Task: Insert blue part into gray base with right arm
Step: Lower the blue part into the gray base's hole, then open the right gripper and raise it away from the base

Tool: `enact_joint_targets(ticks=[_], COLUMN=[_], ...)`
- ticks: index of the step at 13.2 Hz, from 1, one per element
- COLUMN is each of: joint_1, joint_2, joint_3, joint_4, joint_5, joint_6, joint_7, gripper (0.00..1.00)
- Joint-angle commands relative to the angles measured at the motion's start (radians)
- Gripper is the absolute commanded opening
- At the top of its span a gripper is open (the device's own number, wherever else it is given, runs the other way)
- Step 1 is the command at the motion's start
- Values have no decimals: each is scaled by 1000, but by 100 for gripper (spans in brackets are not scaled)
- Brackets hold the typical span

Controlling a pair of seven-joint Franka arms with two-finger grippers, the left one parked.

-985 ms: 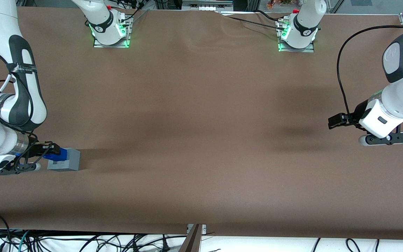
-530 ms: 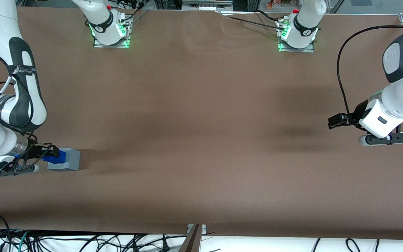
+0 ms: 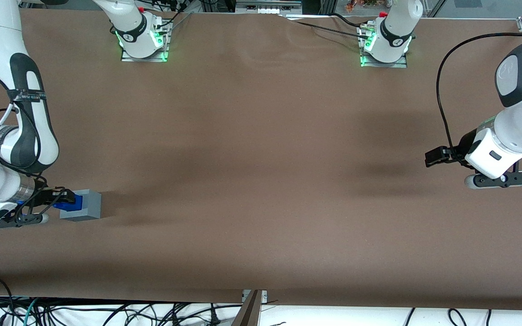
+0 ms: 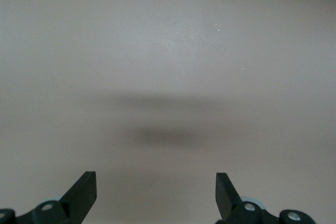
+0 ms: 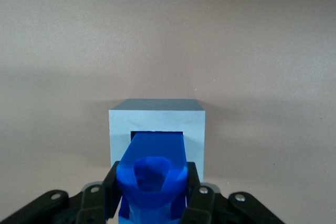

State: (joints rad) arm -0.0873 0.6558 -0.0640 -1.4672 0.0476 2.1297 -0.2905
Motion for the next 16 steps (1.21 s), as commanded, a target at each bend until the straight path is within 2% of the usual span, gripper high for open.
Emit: enact_joint_targets(ticks=[1, 2, 4, 7, 9, 13, 16], joint_1=[-19, -19, -16, -9, 12, 14, 27], joint_2=[18, 10, -2, -85, -155, -231, -284], joint_3=[12, 13, 19, 24, 52, 61, 61], joint_4=[-2, -1, 34, 68, 68, 65, 67], joint_5=[5, 5, 8, 78, 80, 58, -15], joint_6=[47, 50, 39, -11, -72, -183, -194], joint_7=[-1, -3, -9, -9, 7, 8, -9], gripper=[85, 100, 100, 100, 100, 100, 100])
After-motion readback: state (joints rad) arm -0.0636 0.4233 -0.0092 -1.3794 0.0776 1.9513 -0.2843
